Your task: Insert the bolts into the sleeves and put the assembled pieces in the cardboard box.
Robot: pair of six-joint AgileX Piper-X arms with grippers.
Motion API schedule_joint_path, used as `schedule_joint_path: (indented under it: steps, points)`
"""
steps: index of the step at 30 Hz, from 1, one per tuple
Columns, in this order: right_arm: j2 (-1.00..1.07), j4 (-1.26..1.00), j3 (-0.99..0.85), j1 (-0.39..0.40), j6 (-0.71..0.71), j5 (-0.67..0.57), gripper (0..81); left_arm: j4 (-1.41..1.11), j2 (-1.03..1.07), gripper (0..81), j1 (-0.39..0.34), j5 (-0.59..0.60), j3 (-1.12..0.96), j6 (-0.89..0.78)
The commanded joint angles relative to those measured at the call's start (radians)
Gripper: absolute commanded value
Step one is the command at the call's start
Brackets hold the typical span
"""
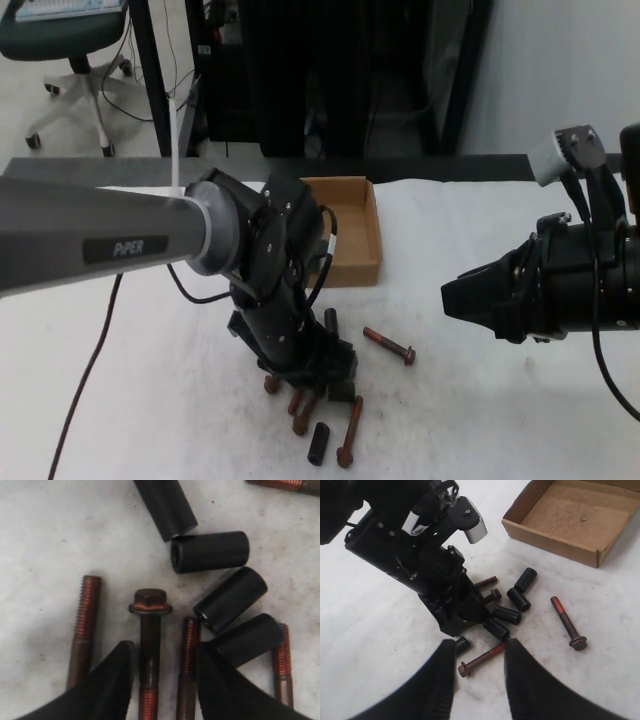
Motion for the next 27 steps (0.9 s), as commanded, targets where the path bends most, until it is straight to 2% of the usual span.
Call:
schedule_joint_path:
  steps: [1, 5, 16, 27]
  points:
    - [-0.002, 0.003, -0.007, -0.002, -0.011, 0.005, 32.0, 0.019, 0.031, 37.8, -0.003, -0.001, 0.002, -0.018]
    - [-0.002, 0.003, -0.007, -0.002, -0.011, 0.005, 32.0, 0.003, 0.036, 37.8, -0.003, -0.050, 0.002, 0.003]
    - [-0.002, 0.005, -0.007, -0.002, -0.011, 0.005, 32.0, -0.007, 0.036, 37.8, -0.003, -0.200, 0.002, 0.213]
    - [-0.002, 0.022, -0.007, -0.002, -0.011, 0.005, 32.0, 0.066, 0.032, 37.8, -0.003, -0.197, -0.063, 0.217]
